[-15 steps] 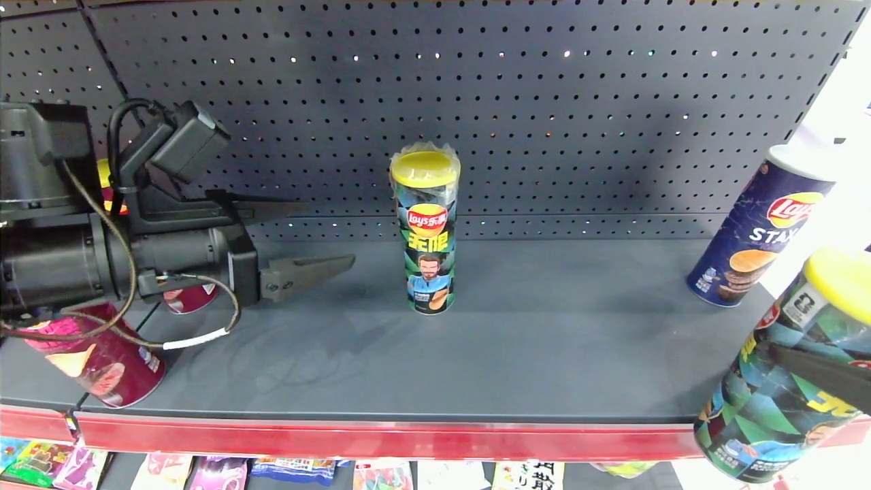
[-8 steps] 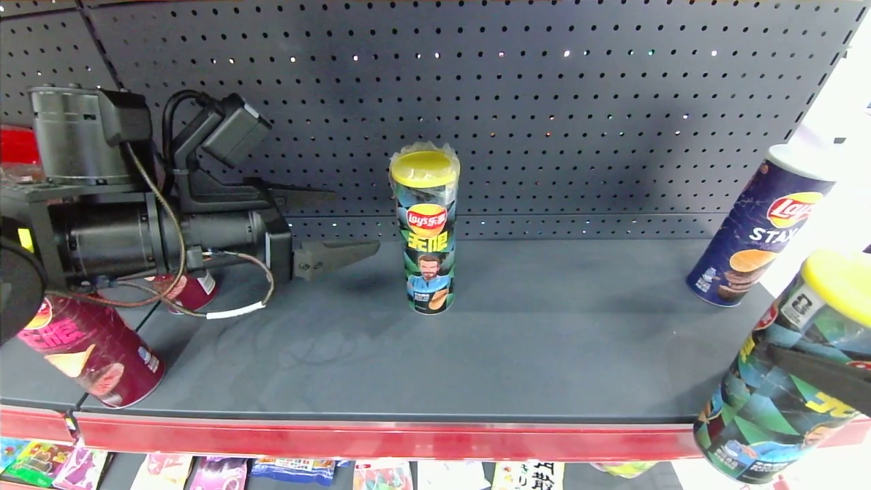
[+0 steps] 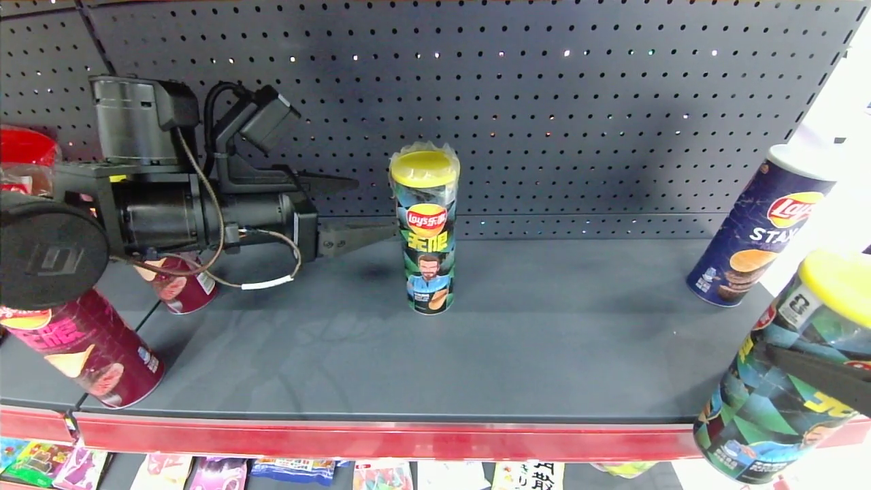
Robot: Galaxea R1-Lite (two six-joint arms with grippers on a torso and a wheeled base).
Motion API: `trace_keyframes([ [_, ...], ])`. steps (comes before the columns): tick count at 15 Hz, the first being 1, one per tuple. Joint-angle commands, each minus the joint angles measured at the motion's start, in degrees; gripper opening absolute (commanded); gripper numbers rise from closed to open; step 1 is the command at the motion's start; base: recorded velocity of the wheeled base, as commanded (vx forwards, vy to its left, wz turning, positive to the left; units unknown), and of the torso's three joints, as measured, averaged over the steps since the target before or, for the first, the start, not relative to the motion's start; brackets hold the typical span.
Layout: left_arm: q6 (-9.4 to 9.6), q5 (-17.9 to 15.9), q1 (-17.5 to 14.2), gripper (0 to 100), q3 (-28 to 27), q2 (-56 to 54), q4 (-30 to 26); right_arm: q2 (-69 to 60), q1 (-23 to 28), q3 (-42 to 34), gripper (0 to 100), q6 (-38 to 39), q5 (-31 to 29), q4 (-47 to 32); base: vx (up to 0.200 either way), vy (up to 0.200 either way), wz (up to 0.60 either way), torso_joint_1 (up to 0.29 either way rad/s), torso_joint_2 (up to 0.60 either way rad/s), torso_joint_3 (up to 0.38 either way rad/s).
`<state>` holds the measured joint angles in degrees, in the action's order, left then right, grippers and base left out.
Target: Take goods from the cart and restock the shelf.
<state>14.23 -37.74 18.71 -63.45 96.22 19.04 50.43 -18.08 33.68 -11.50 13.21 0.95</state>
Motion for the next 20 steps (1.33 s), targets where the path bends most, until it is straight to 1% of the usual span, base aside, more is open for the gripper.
trace_keyframes([
  [1,0.01,-0.1,0.0,100,-2.5,2.6,0.0,0.4,0.0,0.0,0,0.0,0.1,0.0,0.0,0.0,0.0,0.0,0.0,0.0],
  [3,0.1,-0.1,0.0,100,-3.3,3.4,0.0,0.4,0.0,0.1,0,0.0,0.1,0.0,0.0,0.0,0.0,0.0,0.0,0.0],
  [4,0.01,-0.5,0.4,100,-4.7,4.4,0.0,0.5,0.0,0.0,0,0.0,0.0,0.0,0.0,0.0,0.0,0.0,0.0,0.0],
  [8,0.01,-2.9,1.2,100,-6.4,6.2,0.0,0.5,0.0,0.0,0,0.0,-0.5,0.0,0.0,0.0,0.0,0.0,0.0,0.0],
  [10,0.01,-3.0,1.2,100,-8.0,7.7,0.0,0.5,0.0,-0.1,0,0.0,-0.7,0.0,0.0,0.0,0.0,0.0,0.0,0.0],
  [12,-0.08,-3.0,2.1,100,-9.6,9.0,-0.1,0.5,0.0,-0.3,0,0.0,-0.7,0.0,0.0,0.0,0.0,0.0,0.0,0.0],
  [15,-0.16,-2.3,3.4,100,-9.7,10.0,-0.1,0.8,0.0,-0.3,0,0.0,-0.8,0.0,0.0,0.0,0.0,0.0,0.0,0.0],
  [18,-0.08,-2.3,3.6,100,-9.9,10.6,0.0,1.2,0.3,0.0,0,0.0,-0.8,0.0,0.0,0.0,0.0,0.0,0.0,0.0],
  [20,-0.08,-2.2,4.8,100,-9.9,10.2,0.0,1.2,0.4,-0.1,0,0.0,-0.7,0.0,0.0,0.0,0.0,0.0,0.0,0.0],
])
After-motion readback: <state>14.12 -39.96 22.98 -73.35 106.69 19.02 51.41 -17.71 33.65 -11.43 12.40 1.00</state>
